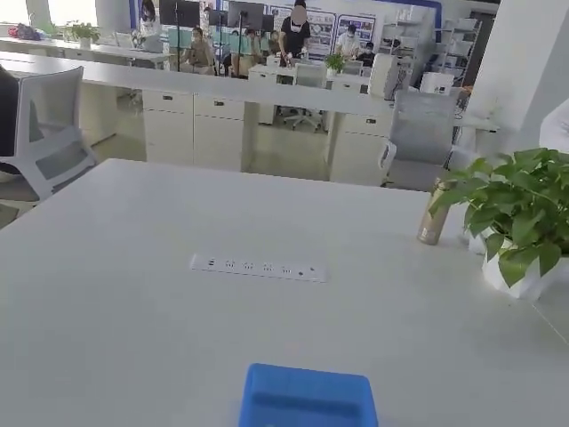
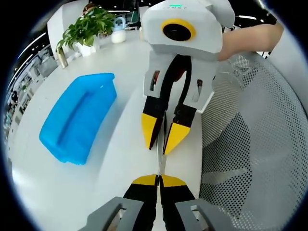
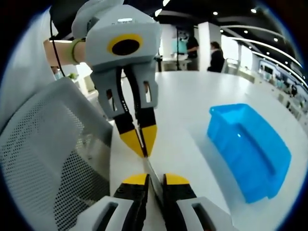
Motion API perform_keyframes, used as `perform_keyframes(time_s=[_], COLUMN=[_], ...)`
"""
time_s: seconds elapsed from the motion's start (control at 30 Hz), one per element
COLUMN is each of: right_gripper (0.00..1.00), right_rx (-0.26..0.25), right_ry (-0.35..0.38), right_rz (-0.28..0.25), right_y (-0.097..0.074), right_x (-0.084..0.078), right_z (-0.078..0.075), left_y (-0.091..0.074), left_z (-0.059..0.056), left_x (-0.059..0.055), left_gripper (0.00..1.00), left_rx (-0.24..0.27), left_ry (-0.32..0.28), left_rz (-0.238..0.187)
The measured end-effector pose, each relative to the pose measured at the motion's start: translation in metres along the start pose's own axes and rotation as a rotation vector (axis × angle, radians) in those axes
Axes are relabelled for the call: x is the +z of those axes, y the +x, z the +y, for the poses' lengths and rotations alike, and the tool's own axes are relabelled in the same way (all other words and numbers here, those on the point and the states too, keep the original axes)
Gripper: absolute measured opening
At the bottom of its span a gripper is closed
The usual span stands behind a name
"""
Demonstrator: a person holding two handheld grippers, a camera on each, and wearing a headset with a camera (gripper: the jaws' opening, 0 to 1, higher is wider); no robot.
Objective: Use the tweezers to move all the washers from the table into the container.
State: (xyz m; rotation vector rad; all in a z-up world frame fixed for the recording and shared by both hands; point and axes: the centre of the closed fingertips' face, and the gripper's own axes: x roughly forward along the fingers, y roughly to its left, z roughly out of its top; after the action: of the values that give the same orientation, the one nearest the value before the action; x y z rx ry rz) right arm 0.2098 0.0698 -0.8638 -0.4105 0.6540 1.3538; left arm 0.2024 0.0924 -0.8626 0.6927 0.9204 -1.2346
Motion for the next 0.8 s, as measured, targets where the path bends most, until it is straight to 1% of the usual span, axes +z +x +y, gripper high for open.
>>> perform_keyframes(time_s=[0.13, 0.2, 0.3, 0.37, 0.47, 0.5, 0.57, 0.67, 0.73, 0.8], right_gripper=[0.08, 0.09, 0.12, 0.13, 0.16, 0.17, 0.17, 0.18, 0.2, 0.2], right_rx=[-0.021, -0.041, -0.071, -0.098, -0.149, -0.172, -0.205, -0.244, -0.263, -0.295], right_ry=[0.032, 0.06, 0.085, 0.102, 0.133, 0.143, 0.171, 0.191, 0.194, 0.198], right_rz=[-0.012, -0.037, -0.059, -0.071, -0.089, -0.101, -0.125, -0.141, -0.142, -0.143], right_y=[-0.01, -0.018, -0.031, -0.041, -0.055, -0.062, -0.072, -0.087, -0.094, -0.105], right_x=[0.001, 0.002, 0.004, 0.004, 0.002, 0.004, 0.003, 0.004, 0.002, 0.002], right_z=[-0.003, -0.007, -0.01, -0.013, -0.018, -0.02, -0.024, -0.029, -0.032, -0.038], left_y=[0.0, -0.001, -0.001, -0.001, -0.001, -0.001, -0.001, -0.001, -0.002, -0.005], left_z=[0.003, 0.004, 0.005, 0.005, 0.005, 0.005, 0.007, 0.009, 0.009, 0.011], left_x=[-0.004, -0.005, -0.006, -0.006, -0.005, -0.005, -0.005, -0.004, -0.004, -0.004], left_gripper=[0.0, 0.0, 0.0, 0.0, 0.0, 0.0, 0.0, 0.0, 0.04, 0.08], left_rx=[0.006, 0.007, 0.006, 0.006, 0.003, 0.005, 0.015, 0.029, 0.035, 0.04], left_ry=[-0.003, -0.008, -0.009, -0.008, 0.007, 0.009, 0.015, 0.017, -0.005, -0.014], left_rz=[0.019, 0.019, 0.021, 0.023, 0.029, 0.029, 0.031, 0.032, 0.028, 0.015])
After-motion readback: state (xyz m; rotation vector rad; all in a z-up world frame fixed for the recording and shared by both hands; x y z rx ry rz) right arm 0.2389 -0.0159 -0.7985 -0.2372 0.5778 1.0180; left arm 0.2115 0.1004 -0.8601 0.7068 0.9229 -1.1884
